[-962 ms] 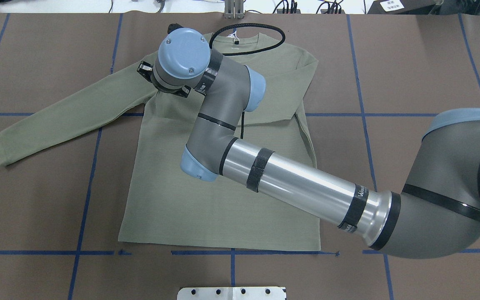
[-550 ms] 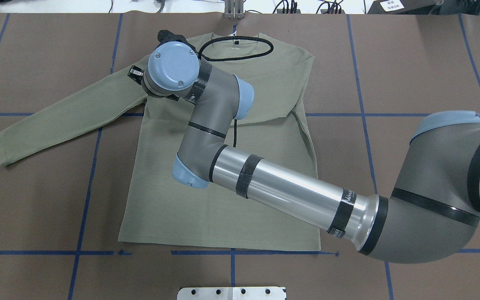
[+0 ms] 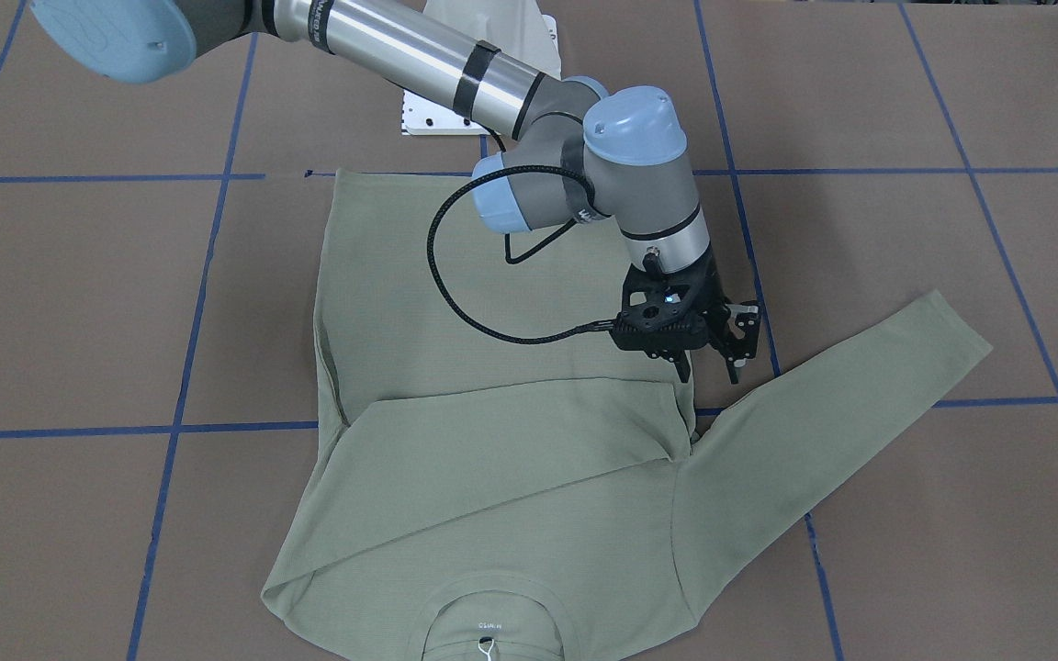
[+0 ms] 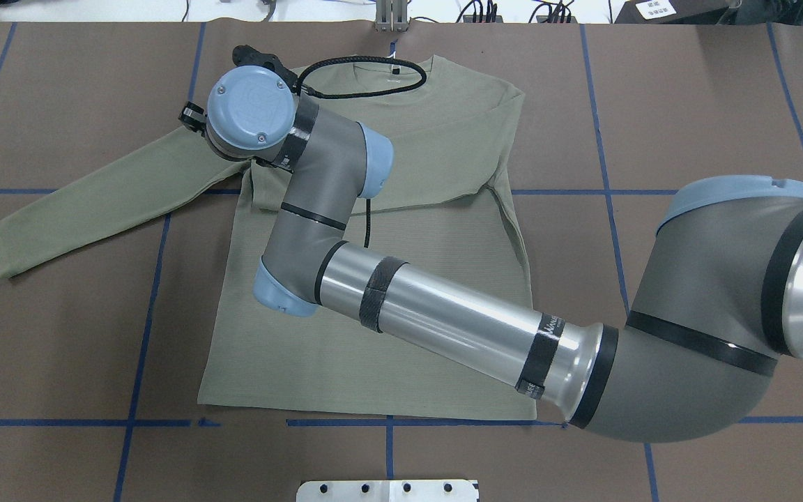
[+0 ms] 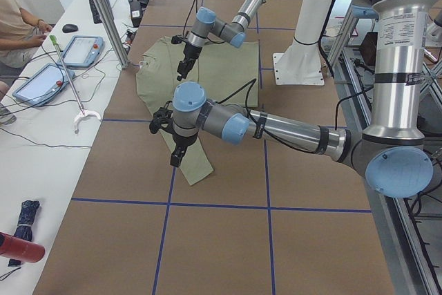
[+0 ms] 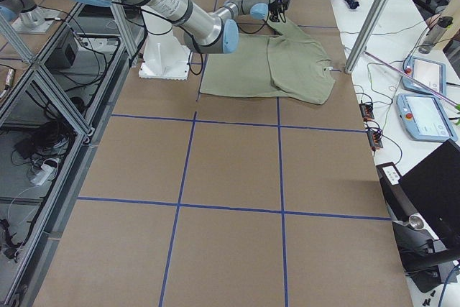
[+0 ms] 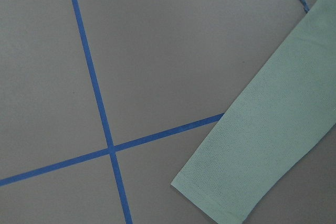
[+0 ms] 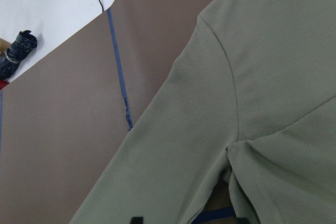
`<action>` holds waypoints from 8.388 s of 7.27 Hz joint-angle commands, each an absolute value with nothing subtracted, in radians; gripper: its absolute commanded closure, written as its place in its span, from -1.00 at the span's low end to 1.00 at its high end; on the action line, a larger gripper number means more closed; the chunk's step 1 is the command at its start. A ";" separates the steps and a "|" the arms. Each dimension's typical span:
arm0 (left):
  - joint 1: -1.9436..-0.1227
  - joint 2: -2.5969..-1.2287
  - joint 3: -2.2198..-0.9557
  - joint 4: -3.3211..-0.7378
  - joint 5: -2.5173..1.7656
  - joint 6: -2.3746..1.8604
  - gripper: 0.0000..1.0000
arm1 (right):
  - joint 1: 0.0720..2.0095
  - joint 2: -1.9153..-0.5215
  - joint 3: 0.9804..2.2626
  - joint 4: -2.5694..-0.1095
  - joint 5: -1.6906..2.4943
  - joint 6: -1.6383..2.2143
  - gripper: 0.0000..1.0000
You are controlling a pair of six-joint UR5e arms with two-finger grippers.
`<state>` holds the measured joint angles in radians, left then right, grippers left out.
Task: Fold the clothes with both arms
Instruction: 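Release the sleeve and lift the right gripper away, then grasp the other sleeve cuff with the left gripper while the right gripper withdraws, then fold the sleeve with the left gripper across the shirt toward the collar, then release the sleeve and move both grippers toward the shirt hem, then lower both grippers and grasp the hem corners nearest the robot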
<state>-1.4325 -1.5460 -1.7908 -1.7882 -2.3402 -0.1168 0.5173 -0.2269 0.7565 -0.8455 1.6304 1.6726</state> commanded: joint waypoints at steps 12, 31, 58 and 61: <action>-1.184 -1.712 -1.149 -2.338 -2.442 -0.518 -0.48 | 0.764 -0.959 1.655 -1.071 2.048 1.523 -0.98; -0.946 -2.226 -1.502 -2.322 -2.405 -1.521 1.00 | 0.980 -1.239 1.753 -1.052 2.192 1.252 -0.98; -0.646 -1.870 -1.858 -2.273 -1.977 -1.388 -0.78 | -0.029 -1.476 2.077 -1.385 1.169 2.155 -0.33; -0.652 -1.868 -1.861 -2.273 -1.977 -1.390 -0.78 | -0.029 -1.476 2.069 -1.385 1.170 2.155 0.50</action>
<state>-0.6482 -1.8694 -1.8600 -2.2734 -1.9763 -1.3885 -0.0288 -1.4749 2.0709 -1.3851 1.1702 2.1552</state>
